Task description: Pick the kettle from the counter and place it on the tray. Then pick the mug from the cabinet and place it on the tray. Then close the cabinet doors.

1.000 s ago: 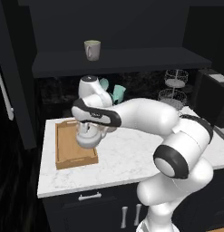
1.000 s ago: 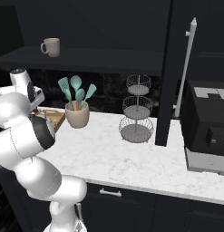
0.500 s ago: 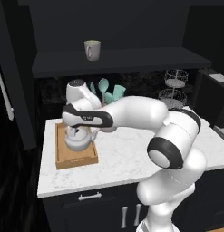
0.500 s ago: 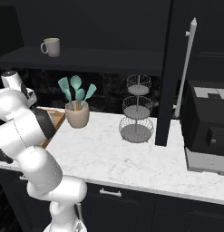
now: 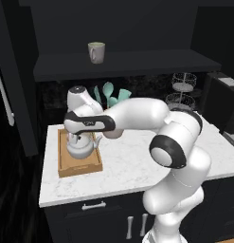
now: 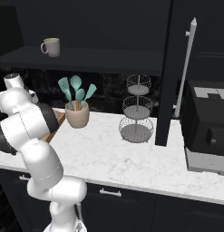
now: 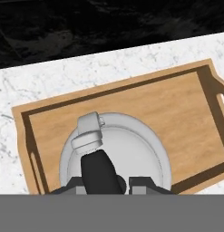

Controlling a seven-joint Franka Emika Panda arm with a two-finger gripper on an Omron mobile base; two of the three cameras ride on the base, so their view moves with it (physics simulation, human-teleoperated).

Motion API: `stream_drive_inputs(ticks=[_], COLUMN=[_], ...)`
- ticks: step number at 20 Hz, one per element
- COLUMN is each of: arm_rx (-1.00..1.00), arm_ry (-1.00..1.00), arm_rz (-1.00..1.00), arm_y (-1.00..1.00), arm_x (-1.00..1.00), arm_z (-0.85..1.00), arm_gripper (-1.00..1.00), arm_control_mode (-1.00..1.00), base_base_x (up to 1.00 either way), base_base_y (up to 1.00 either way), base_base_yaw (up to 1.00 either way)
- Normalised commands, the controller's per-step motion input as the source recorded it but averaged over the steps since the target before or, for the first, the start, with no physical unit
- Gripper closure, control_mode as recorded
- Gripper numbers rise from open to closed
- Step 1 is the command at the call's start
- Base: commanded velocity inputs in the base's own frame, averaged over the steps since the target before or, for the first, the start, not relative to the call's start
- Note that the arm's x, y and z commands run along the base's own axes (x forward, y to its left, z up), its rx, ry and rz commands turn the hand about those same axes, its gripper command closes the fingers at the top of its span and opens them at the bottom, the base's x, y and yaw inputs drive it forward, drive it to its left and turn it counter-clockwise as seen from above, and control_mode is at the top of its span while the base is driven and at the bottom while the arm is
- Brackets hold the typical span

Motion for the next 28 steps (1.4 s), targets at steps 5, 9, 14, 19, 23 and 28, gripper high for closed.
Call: stream_drive_inputs(ticks=[5,9,14,19,23,28], arm_rx=[0.0,0.0,0.0,0.0,0.0,0.0], arm_ry=[-0.03,-0.03,0.0,0.0,-0.02,-0.04], arm_rz=[0.0,0.0,0.0,0.0,0.0,0.0], arm_y=[0.03,0.01,0.0,0.02,0.08,0.04], arm_x=[0.3,0.36,0.32,0.21,0.15,0.05], arm_z=[-0.1,-0.01,-0.04,-0.13,-0.21,-0.12], arm_gripper=[1.0,1.0,1.0,1.0,1.0,1.0], arm_control_mode=[-1.0,-1.0,-1.0,-1.0,-1.0,-1.0], base_base_x=[0.0,0.0,0.0,0.0,0.0,0.0], base_base_y=[0.0,0.0,0.0,0.0,0.0,0.0], base_base_yaw=[0.0,0.0,0.0,0.0,0.0,0.0])
